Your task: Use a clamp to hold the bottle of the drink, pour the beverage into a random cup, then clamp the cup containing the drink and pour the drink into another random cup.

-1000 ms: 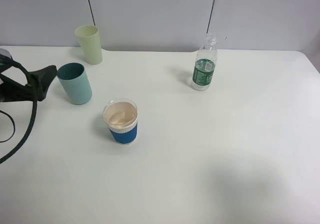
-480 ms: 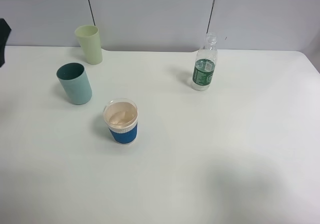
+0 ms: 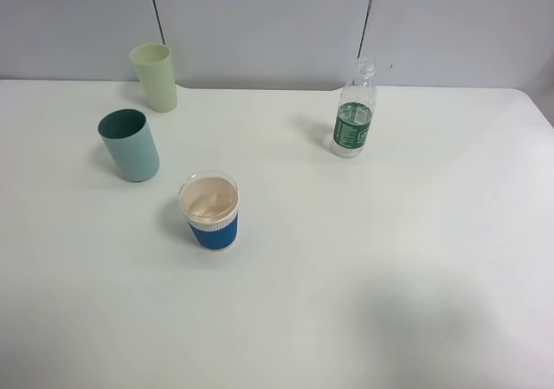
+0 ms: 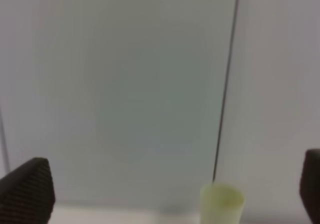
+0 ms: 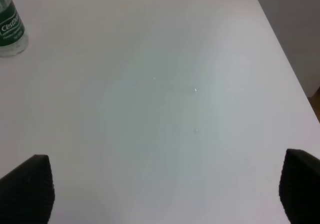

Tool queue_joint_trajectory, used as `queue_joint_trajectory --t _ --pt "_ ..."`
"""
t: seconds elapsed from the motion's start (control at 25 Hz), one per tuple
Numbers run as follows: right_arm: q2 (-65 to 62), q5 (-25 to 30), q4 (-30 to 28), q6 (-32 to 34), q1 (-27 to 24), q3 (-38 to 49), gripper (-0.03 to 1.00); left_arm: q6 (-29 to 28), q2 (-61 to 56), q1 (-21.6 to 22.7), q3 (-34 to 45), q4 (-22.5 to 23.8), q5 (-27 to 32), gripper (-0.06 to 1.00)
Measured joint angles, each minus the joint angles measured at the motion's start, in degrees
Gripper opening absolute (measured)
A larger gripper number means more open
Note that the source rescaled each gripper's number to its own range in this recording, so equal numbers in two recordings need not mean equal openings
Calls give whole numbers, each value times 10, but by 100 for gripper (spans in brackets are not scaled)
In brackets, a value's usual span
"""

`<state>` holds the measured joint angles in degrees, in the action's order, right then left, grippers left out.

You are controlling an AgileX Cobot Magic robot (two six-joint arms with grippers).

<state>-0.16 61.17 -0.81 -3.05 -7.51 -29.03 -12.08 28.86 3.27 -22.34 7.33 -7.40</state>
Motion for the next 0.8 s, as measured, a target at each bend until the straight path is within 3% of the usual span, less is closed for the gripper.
queue_joint_trajectory --t 0.24,0.44,0.64,0.8 --pt "0 0 0 0 0 0 82 3 -74 0 -59 11 300 100" --pt "0 0 0 0 0 0 82 7 -144 0 -64 11 468 100" --pt "0 0 0 0 0 0 82 8 -207 0 -64 10 565 100" --pt "0 0 0 0 0 0 82 8 -254 0 -64 8 576 100"
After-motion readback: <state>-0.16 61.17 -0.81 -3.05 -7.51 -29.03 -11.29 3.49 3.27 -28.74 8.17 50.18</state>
